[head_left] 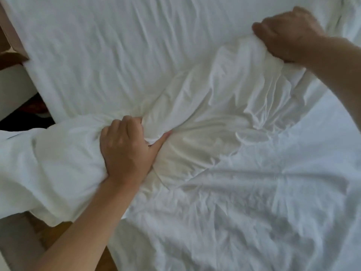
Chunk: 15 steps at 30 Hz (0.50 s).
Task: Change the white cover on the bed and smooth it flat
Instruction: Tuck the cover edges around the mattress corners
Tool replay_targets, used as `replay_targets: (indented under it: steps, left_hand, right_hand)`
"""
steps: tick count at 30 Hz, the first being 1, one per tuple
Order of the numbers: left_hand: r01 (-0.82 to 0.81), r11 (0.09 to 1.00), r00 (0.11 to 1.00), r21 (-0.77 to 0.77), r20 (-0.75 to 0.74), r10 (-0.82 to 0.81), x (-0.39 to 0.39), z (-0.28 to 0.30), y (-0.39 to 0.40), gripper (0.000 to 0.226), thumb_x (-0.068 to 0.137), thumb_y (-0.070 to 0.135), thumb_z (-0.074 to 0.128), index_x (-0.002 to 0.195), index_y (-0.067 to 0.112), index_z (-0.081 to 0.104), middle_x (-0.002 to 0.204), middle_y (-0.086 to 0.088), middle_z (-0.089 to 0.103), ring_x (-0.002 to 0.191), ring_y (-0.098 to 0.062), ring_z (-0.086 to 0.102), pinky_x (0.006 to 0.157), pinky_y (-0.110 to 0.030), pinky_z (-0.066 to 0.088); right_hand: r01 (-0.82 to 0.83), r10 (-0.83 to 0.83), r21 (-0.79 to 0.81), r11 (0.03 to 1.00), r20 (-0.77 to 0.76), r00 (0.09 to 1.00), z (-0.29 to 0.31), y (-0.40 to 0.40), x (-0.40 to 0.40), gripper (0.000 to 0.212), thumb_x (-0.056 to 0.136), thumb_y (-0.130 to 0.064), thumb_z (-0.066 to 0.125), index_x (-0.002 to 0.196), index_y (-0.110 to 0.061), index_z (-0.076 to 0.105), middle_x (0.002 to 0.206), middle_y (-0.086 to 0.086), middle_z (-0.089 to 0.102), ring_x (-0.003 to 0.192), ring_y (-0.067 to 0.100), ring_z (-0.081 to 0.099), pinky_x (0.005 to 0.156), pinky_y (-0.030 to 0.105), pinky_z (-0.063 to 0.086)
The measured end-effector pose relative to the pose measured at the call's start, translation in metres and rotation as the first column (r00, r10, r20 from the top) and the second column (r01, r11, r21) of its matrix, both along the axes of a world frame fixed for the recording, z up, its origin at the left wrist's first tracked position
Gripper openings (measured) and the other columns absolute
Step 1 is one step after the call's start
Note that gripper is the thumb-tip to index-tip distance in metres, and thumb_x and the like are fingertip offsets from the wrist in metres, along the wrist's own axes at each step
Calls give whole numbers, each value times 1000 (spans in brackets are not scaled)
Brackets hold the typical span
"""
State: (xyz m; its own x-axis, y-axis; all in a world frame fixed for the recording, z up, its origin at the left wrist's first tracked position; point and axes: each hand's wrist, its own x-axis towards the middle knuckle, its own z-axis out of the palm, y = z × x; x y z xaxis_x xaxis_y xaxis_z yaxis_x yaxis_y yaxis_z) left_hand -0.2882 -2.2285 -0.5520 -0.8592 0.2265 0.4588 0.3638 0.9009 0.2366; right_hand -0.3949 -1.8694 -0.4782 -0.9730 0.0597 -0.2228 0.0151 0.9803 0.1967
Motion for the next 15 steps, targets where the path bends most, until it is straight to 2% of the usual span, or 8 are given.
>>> replay_targets:
  steps: [2, 5, 8, 10, 12, 14, 15]
  left_hand:
    - [11, 1000, 1000, 4, -22, -11, 0, 0, 0, 58, 82, 63, 65, 80, 11, 39, 61, -12, 47, 56, -29, 49, 60, -38, 27]
    - [3, 1000, 1000, 3, -12, -3, 4, 2, 2, 58, 82, 63, 65, 81, 11, 40, 61, -12, 48, 56, -29, 50, 60, -39, 29]
    - [-16, 1000, 1000, -21, 3, 16, 11, 4, 7, 56, 82, 60, 67, 80, 10, 41, 61, -11, 48, 57, -29, 48, 60, -39, 29]
    - [-29, 999, 1000, -20, 8, 30, 21, 6, 10, 48, 84, 49, 71, 79, 10, 44, 61, -10, 48, 59, -29, 47, 60, -40, 30]
    - [-30, 1000, 999, -4, 22, 30, 33, 9, 15, 35, 85, 33, 73, 78, 12, 45, 62, -9, 50, 63, -28, 44, 60, -40, 29]
    - [-5, 1000, 999, -10, 44, 5, 49, 13, 16, 25, 91, 25, 63, 75, 12, 49, 61, -8, 50, 61, -29, 47, 60, -39, 29]
    - [6, 1000, 998, -14, 56, -6, 57, 16, 16, 27, 94, 25, 55, 72, 11, 50, 59, -8, 50, 58, -30, 49, 60, -38, 29]
  right_hand:
    - [82, -82, 24, 996, -15, 997, -9, 14, 11, 59, 100, -44, 15, 81, -5, 56, 88, 26, 63, 85, 38, 53, 86, 43, 34]
    - [141, -139, 9, 990, -127, 982, -23, 18, 27, 57, 97, -36, 14, 71, -3, 52, 64, 20, 52, 66, 34, 46, 76, 43, 36]
    - [204, -215, -69, 977, -268, 939, -26, 20, 45, 53, 99, -31, 16, 66, -7, 49, 64, 24, 56, 60, 30, 42, 81, 43, 36]
    - [234, -255, -104, 967, -353, 900, -25, 23, 64, 53, 100, -28, 19, 68, -3, 53, 67, 30, 58, 60, 36, 48, 83, 43, 36]
    - [232, -262, -120, 965, -421, 869, -26, 30, 89, 48, 100, -25, 22, 64, -6, 47, 63, 30, 56, 55, 35, 46, 76, 43, 34]
    - [225, -266, -142, 964, -467, 843, -28, 34, 112, 42, 99, -22, 24, 62, -11, 40, 58, 28, 52, 50, 32, 41, 70, 43, 32]
    - [225, -270, -150, 963, -486, 831, -30, 35, 124, 41, 99, -21, 26, 61, -12, 39, 56, 29, 52, 49, 34, 43, 67, 42, 31]
